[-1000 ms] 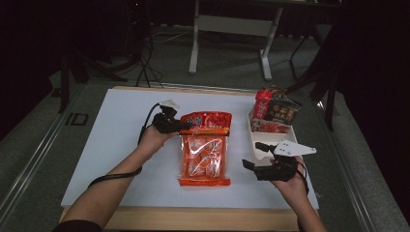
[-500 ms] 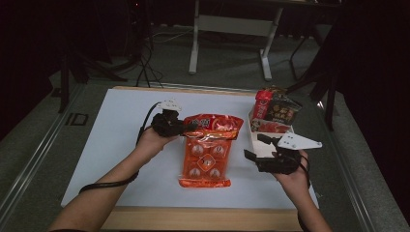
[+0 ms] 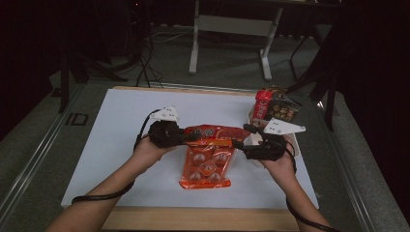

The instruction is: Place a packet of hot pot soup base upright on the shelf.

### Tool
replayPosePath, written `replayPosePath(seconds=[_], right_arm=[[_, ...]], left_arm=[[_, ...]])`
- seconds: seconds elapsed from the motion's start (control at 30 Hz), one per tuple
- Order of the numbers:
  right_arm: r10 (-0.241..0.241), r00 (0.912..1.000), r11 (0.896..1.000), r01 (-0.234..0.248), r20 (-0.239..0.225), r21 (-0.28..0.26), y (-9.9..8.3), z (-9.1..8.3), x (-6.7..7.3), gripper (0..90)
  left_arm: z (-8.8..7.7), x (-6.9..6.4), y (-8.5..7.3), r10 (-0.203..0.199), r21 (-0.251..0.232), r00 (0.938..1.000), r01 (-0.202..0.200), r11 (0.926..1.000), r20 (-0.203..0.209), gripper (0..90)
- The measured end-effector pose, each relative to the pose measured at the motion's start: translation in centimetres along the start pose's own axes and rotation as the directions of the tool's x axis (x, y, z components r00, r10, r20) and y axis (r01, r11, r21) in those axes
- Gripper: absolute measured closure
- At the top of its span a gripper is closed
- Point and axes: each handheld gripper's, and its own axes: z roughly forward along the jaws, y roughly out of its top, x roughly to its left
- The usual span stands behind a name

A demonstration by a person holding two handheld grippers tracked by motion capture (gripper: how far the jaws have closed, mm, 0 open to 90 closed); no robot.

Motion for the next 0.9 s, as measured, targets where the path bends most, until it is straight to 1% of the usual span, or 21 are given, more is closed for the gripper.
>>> replayPosePath(seconds=[0.03,0.07,0.1,0.13,0.17,0.2,0.23,0.27,0.33,0.4,0.43,0.47,0.5,0.53,0.57,0.67,0.73,0.8,0.83,0.87,0.9], right_arm=[[-0.007,0.9999,1.0,0.007,-0.011,0.006,0.0,0.3,0.0,31.3],[-0.01,0.9996,1.0,0.011,-0.026,0.013,-0.1,0.5,0.0,36.2],[-0.01,0.9987,1.0,0.012,-0.05,0.026,-0.2,0.8,0.0,39.8],[-0.019,0.9983,0.999,0.021,-0.056,0.038,-0.3,1.0,0.0,44.5],[-0.019,0.9983,0.999,0.021,-0.056,0.038,-0.3,1.0,0.0,44.5],[-0.026,0.9964,0.998,0.03,-0.08,0.061,-0.5,1.4,-0.1,55.4],[-0.03,0.9958,0.997,0.036,-0.087,0.064,-0.6,1.6,-0.2,57.7],[-0.025,0.9935,0.997,0.033,-0.111,0.074,-0.8,1.8,-0.2,60.0],[-0.032,0.992,0.995,0.043,-0.122,0.088,-1.1,2.0,-0.1,65.1],[-0.031,0.9907,0.995,0.043,-0.133,0.091,-1.1,2.1,-0.1,66.7],[-0.029,0.9892,0.994,0.043,-0.144,0.095,-1.2,2.2,-0.1,75.0],[-0.036,0.9885,0.993,0.052,-0.147,0.105,-1.2,2.3,0.1,78.3],[-0.036,0.9885,0.993,0.052,-0.147,0.105,-1.2,2.3,0.1,78.3],[-0.044,0.988,0.992,0.062,-0.148,0.113,-1.1,2.3,0.2,83.5],[-0.053,0.9865,0.989,0.073,-0.155,0.13,-1.0,2.4,0.5,87.5],[-0.049,0.9858,0.987,0.073,-0.161,0.146,-0.7,2.2,0.6,89.5],[-0.062,0.9858,0.985,0.086,-0.156,0.15,-0.5,2.0,0.9,89.7],[-0.073,0.986,0.984,0.096,-0.149,0.152,-0.2,1.7,1.3,89.9],[-0.073,0.986,0.984,0.096,-0.149,0.152,-0.2,1.7,1.3,89.9],[-0.065,0.985,0.987,0.088,-0.16,0.136,0.1,1.3,1.5,90.0],[-0.061,0.9842,0.988,0.083,-0.166,0.133,0.3,1.1,1.6,90.0]], left_arm=[[0.0,0.0,0.0,0.0,0.0,1.0,0.0,1.0,0.0,89.4],[-0.1,-0.1,-0.1,-0.007,-0.004,0.9999,0.007,1.0,0.015,89.4],[-0.1,-0.2,-0.1,0.0,-0.004,0.9999,0.0,1.0,0.012,89.3],[-0.1,-0.2,-0.1,0.0,-0.004,0.9999,0.0,1.0,0.012,89.3],[-0.1,-0.3,-0.1,0.005,-0.002,0.9999,-0.005,1.0,0.013,89.3],[-0.2,-0.5,0.0,0.011,-0.001,0.9998,-0.011,0.9999,0.015,89.3],[-0.2,-0.5,0.0,0.013,-0.001,0.9998,-0.013,0.9999,0.015,89.2],[-0.1,-0.5,0.0,0.01,-0.004,0.9998,-0.01,0.9999,0.02,89.1],[-0.1,-0.6,0.0,0.011,0.001,0.9998,-0.011,0.9999,0.014,89.0],[-0.1,-0.5,-0.1,0.007,0.0,0.9998,-0.007,1.0,0.018,88.9],[-0.1,-0.5,-0.1,0.004,0.003,0.9998,-0.004,1.0,0.019,88.9],[-0.1,-0.5,-0.1,0.0,0.004,0.9998,-0.001,1.0,0.02,88.9],[-0.1,-0.5,-0.1,0.0,0.004,0.9998,-0.001,1.0,0.02,88.9],[0.0,-0.5,-0.1,-0.003,0.004,0.9997,0.003,1.0,0.024,88.9],[0.0,-0.5,0.0,0.002,0.006,0.9999,-0.003,1.0,0.016,88.9],[-0.1,-0.8,0.2,0.006,0.012,0.9999,-0.007,0.9999,0.015,88.9],[-0.4,-1.0,0.6,0.006,0.026,1.0,-0.006,0.9996,0.002,88.8],[-0.4,-1.2,0.7,0.008,0.034,1.0,-0.008,0.9994,0.001,88.7],[-0.6,-1.3,0.9,0.022,0.035,0.9998,-0.022,0.9991,-0.003,88.6],[-0.9,-1.5,1.2,0.033,0.039,0.9995,-0.033,0.9987,-0.002,88.3],[-1.1,-1.6,1.2,0.035,0.037,0.9994,-0.035,0.9987,0.003,87.5]])
